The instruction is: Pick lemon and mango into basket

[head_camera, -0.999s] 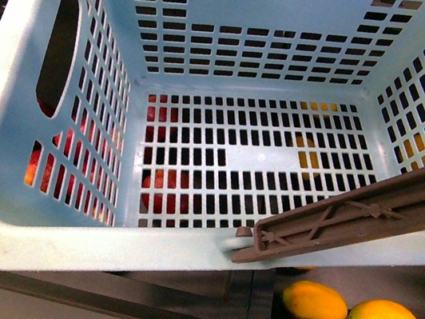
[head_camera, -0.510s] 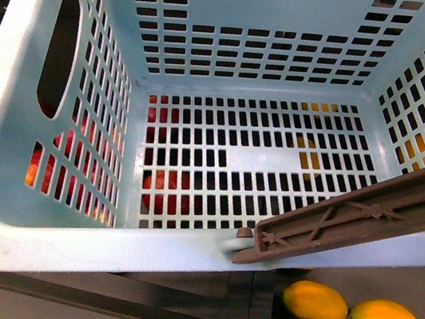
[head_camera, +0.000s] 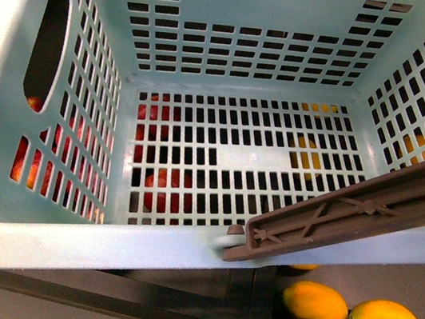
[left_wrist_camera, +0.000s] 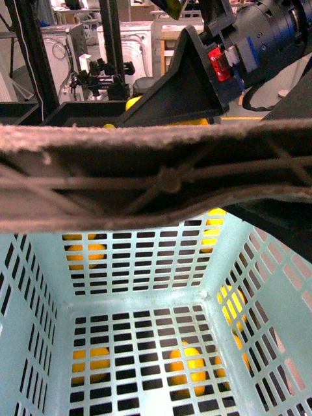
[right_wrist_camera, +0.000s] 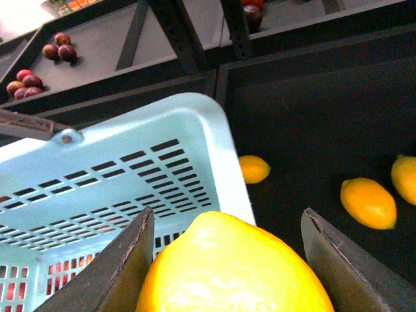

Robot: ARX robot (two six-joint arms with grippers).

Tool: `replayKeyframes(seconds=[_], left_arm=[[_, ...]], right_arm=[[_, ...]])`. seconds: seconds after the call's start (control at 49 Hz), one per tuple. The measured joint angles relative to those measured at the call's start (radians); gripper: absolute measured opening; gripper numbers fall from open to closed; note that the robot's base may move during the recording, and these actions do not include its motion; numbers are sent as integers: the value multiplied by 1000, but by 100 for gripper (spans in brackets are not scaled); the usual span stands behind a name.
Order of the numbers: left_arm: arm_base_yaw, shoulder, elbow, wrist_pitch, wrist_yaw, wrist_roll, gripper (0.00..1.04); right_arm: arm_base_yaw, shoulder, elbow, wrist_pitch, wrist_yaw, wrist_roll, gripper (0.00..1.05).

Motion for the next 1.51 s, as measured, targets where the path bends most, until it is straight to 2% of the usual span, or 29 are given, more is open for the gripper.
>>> replayKeyframes(seconds=[0.408,0.612,0.693,0.959,1.061,1.122,1.163,1.346,1.509], left_arm=[[0,0,0,0,4,2,5],[0,0,0,0,0,3,5],[0,0,0,0,2,7,5],[1,6,0,0,-3,6,5],[1,6,0,0,0,6,5],[1,6,0,0,0,6,5],[0,6,0,0,0,6,5],[1,6,0,0,0,4,5],[1,7,0,0,2,6,5]], right_arm=[[163,-17,-64,7,66,16,60],[178,-26,-75,4,82,16,85],[164,-60,-77,-7,84,26,98],[-13,-241,-90,-74,156,39,95],[-56,-313,-200,144,135,-101,81],[-48,-341,-244,209,148,-153,74],[-22,-370,-290,246,176,-193,65],[-2,-466,-439,273,182,-249,26],[-2,-535,-500,272,183,-260,2]])
